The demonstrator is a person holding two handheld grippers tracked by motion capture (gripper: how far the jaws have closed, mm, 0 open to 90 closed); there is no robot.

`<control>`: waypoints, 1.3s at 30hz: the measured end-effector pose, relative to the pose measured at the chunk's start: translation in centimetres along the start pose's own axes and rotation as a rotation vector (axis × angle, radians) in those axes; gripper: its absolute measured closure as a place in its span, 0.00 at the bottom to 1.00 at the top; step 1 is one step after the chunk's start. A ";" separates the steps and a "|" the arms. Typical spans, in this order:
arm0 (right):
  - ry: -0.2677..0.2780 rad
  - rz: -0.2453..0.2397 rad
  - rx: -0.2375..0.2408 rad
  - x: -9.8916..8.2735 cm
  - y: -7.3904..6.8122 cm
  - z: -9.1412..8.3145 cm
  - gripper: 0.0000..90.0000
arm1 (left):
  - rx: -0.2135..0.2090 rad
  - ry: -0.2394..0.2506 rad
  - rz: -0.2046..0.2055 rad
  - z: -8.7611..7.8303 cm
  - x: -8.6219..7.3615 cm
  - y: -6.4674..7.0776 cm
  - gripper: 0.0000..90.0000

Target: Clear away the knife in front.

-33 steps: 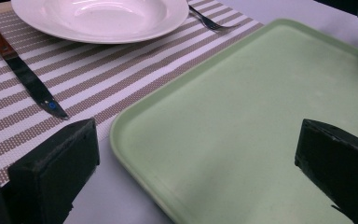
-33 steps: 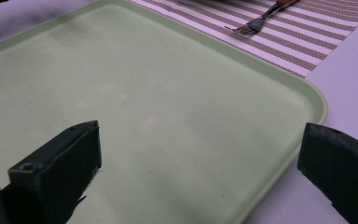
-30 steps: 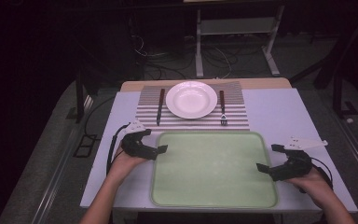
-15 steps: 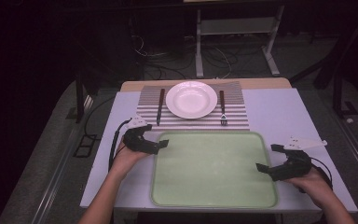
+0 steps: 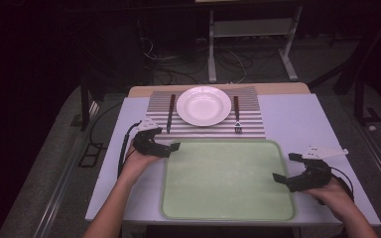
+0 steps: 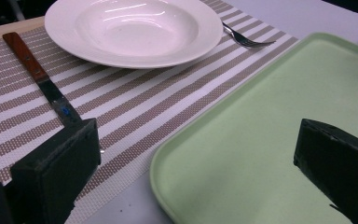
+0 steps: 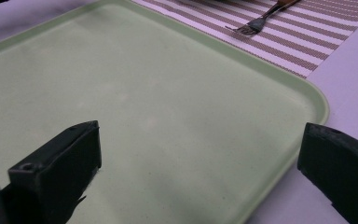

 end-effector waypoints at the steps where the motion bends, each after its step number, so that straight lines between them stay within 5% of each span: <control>1: 0.001 0.001 0.000 0.0 0.0 0.0 0.00 | 0.002 -0.002 0.000 0.1 0.1 -0.1 0.00; 39: 0.008 0.004 0.003 0.1 0.0 0.1 0.00 | 0.041 -0.014 -0.025 2.7 1.7 -3.8 0.31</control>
Point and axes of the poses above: each handheld gripper's, and its own axes: z roughly forward along the jaws, x roughly out of its top, y roughly to its right, the point moved 4 cm from there along z, roughly forward along the jaws, and after that the axes turned 13 degrees about -y, right-handed, at the moved point
